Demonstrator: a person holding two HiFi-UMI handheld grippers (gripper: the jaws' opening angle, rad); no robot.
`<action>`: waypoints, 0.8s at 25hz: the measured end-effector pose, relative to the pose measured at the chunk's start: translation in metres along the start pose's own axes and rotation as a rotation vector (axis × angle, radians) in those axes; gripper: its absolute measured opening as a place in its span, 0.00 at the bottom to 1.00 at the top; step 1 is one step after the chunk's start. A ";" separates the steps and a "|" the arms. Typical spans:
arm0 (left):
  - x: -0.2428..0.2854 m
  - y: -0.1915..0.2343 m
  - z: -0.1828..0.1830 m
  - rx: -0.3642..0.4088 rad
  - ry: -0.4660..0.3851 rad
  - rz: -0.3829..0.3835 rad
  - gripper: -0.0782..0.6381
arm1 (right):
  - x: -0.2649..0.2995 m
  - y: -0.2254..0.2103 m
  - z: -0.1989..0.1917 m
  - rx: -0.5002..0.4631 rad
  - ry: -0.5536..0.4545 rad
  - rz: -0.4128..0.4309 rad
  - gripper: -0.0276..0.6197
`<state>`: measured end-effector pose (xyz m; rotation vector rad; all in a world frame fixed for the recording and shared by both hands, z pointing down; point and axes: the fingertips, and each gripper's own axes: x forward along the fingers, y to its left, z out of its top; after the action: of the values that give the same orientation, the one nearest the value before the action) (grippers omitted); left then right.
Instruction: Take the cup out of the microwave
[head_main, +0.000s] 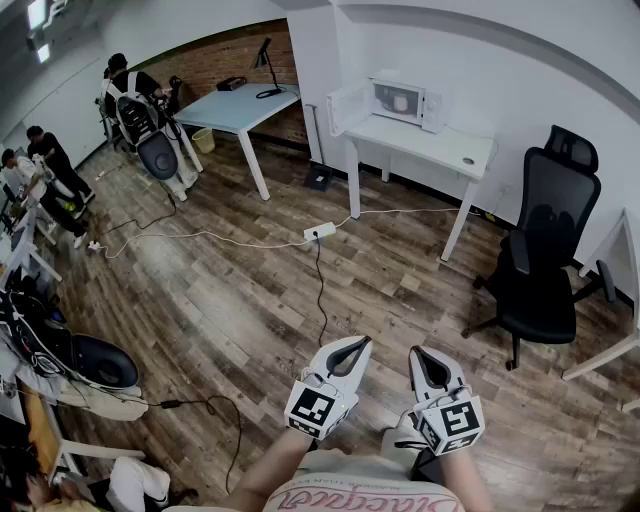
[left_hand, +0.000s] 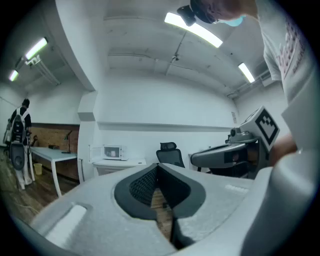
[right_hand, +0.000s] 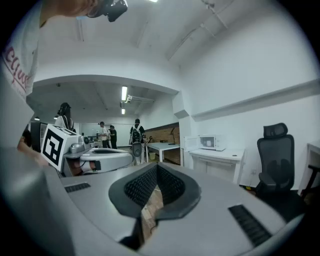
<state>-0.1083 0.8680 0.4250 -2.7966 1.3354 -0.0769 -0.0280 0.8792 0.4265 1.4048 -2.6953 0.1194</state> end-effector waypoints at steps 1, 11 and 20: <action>-0.010 0.003 0.006 0.032 -0.013 -0.003 0.11 | 0.000 0.017 0.003 -0.042 -0.006 0.005 0.06; -0.078 0.016 0.056 0.085 -0.122 0.040 0.11 | -0.010 0.108 0.061 -0.213 -0.093 -0.065 0.06; -0.051 0.006 0.047 0.015 -0.084 0.049 0.11 | -0.021 0.081 0.051 -0.120 -0.103 -0.109 0.06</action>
<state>-0.1417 0.9043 0.3765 -2.7204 1.3773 0.0323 -0.0858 0.9366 0.3716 1.5572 -2.6474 -0.1246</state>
